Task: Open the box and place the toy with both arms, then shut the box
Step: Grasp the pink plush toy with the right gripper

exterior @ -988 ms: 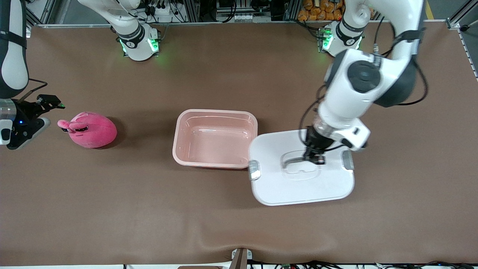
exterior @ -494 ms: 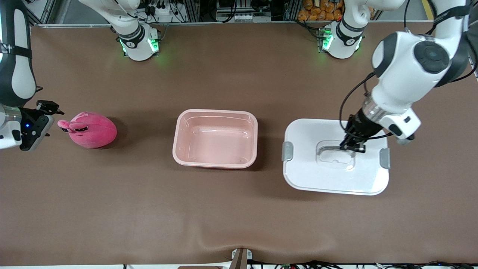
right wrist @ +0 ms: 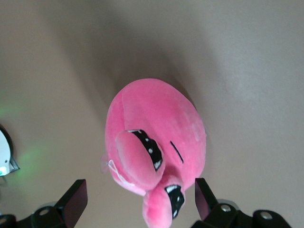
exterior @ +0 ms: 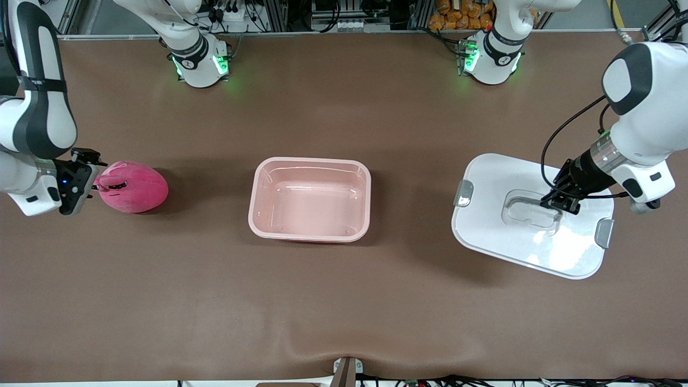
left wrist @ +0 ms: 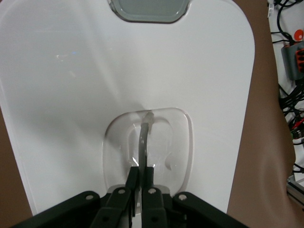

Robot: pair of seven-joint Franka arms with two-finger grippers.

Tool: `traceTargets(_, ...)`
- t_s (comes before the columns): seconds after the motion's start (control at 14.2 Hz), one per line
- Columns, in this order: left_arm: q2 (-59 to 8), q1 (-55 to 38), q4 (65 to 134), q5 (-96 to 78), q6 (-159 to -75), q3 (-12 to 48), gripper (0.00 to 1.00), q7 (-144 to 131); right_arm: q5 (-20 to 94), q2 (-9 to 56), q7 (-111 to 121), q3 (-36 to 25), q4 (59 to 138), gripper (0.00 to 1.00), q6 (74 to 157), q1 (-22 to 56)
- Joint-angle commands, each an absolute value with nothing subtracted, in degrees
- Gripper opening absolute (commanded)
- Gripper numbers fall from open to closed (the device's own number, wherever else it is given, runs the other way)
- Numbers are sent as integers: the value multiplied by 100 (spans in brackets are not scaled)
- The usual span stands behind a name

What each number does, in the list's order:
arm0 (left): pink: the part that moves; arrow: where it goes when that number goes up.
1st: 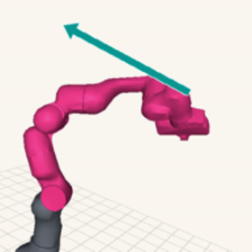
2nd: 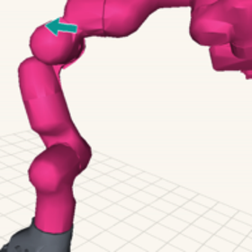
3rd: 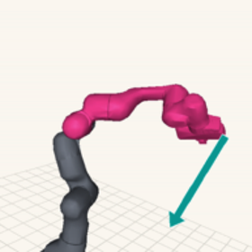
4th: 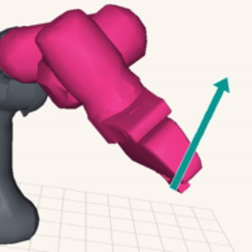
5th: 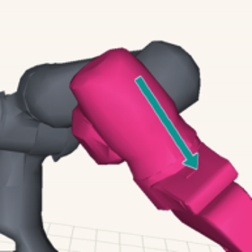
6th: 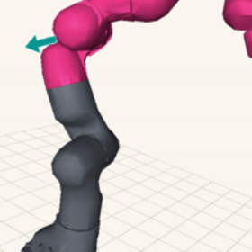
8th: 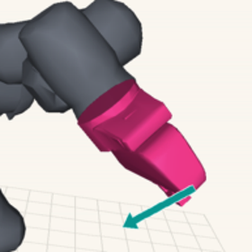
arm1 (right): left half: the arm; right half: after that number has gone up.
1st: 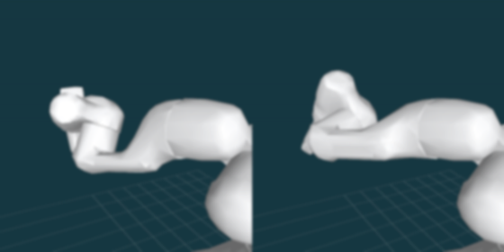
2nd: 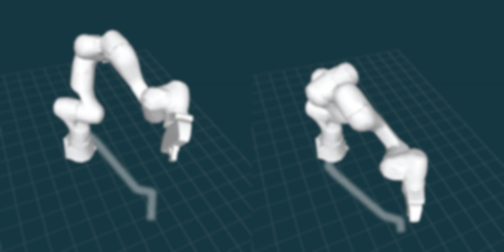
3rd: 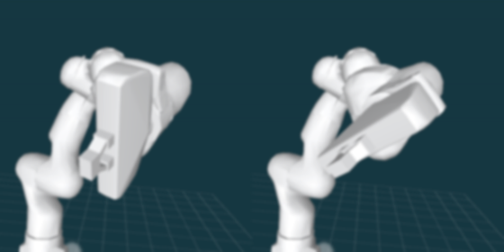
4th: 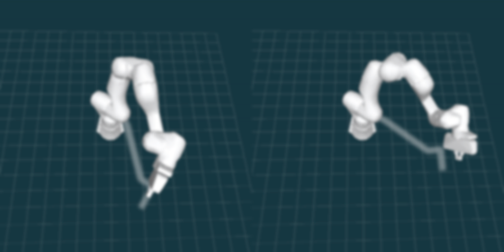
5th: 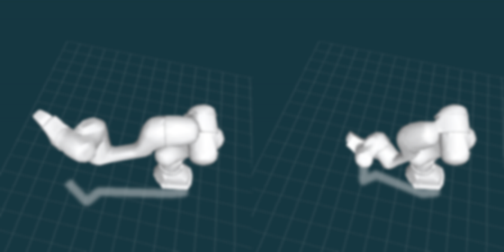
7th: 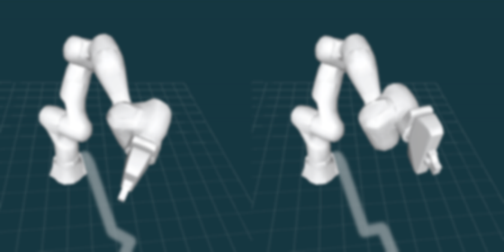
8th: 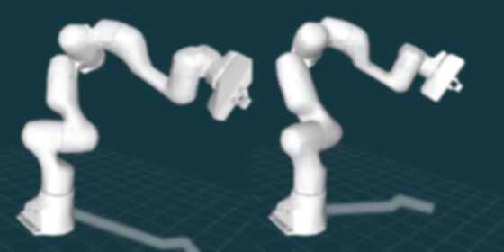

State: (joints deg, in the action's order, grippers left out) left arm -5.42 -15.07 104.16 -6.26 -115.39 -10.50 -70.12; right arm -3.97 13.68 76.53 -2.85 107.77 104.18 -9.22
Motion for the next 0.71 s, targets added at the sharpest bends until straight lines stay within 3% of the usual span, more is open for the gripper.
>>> traceTargets(0.0, -404, -1529, 10503, -721, -11426, -993, 0, -6934, -448, 1266, 7918, -246, 11030, 100, 10573, -897)
traceTargets(0.42, -396, -1564, 10442, -677, -11347, -976, 0, -6926, -440, 1239, 8541, -246, 11513, 100, 11284, -887)
traceTargets(0.49, -396, -1564, 10450, -677, -11347, -976, 0, -6917, -439, 1239, 8700, -246, 11566, 95, 11416, -888)
traceTargets(0.64, -413, -1573, 10459, -668, -11347, -976, 0, -6926, -439, 1230, 8798, -246, 11672, 70, 11505, -879)
